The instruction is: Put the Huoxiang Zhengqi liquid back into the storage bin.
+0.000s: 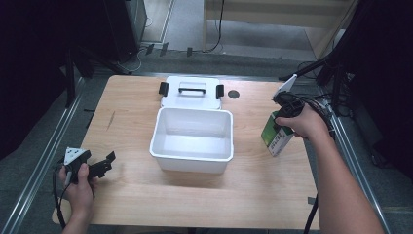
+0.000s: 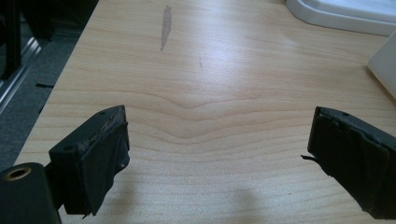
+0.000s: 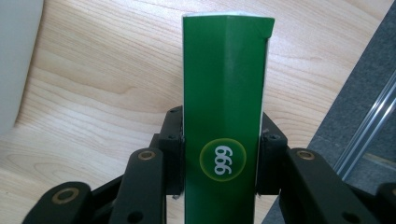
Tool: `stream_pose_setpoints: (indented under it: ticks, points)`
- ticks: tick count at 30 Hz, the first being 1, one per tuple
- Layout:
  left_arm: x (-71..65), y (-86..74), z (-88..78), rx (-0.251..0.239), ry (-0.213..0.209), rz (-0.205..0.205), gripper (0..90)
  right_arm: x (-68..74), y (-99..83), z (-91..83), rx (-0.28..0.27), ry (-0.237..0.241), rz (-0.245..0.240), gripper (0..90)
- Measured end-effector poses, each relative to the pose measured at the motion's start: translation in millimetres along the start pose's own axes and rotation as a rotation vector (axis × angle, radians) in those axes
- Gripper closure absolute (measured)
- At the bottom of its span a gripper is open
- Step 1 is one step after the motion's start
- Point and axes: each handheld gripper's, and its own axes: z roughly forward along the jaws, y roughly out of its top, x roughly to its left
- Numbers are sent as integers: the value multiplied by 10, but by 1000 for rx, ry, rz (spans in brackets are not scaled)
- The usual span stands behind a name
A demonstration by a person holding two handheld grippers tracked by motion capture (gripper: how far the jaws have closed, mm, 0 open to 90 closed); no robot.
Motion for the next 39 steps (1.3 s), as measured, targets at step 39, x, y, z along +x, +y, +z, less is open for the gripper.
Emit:
stream_pose_setpoints:
  ticks: [39]
  points:
    - [4, 2, -3, 1, 1, 0, 63, 731, -181, -1126, -240, 3, -633, 643]
